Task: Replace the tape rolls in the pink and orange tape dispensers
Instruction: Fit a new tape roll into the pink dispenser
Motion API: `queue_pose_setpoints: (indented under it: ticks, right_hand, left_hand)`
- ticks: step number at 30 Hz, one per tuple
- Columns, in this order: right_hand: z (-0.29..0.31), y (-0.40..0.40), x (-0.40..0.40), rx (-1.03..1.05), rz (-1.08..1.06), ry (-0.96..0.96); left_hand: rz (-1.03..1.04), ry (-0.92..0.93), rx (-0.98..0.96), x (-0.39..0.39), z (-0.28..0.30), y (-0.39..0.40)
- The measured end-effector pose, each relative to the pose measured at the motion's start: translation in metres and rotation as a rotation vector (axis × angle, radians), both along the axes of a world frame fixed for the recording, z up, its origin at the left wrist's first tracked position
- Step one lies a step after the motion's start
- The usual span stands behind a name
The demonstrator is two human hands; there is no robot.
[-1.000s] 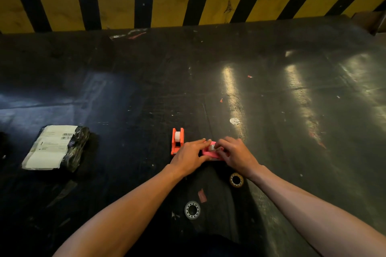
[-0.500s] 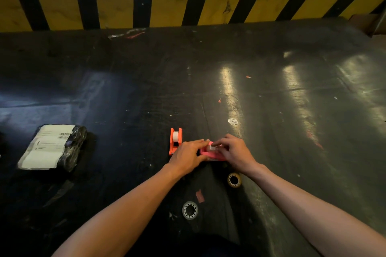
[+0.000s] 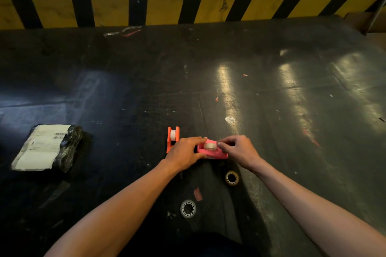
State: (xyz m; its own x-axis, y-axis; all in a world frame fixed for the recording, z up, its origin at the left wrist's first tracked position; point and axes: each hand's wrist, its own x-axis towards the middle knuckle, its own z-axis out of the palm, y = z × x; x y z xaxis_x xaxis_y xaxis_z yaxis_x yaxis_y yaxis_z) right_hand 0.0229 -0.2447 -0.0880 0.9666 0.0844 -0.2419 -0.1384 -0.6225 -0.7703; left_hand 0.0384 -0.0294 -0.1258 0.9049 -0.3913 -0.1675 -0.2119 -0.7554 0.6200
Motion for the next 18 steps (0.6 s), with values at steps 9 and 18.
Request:
queue_pose_setpoints:
  ticks: [9, 18]
  right_hand:
    - [-0.003, 0.006, -0.001, -0.038, -0.078, -0.018]
    - [-0.004, 0.006, -0.006, -0.046, -0.178, 0.0]
  left_hand:
    - [0.001, -0.103, -0.041, 0.001, 0.009, -0.016]
    - [-0.058, -0.09, 0.04, 0.008, 0.018, -0.019]
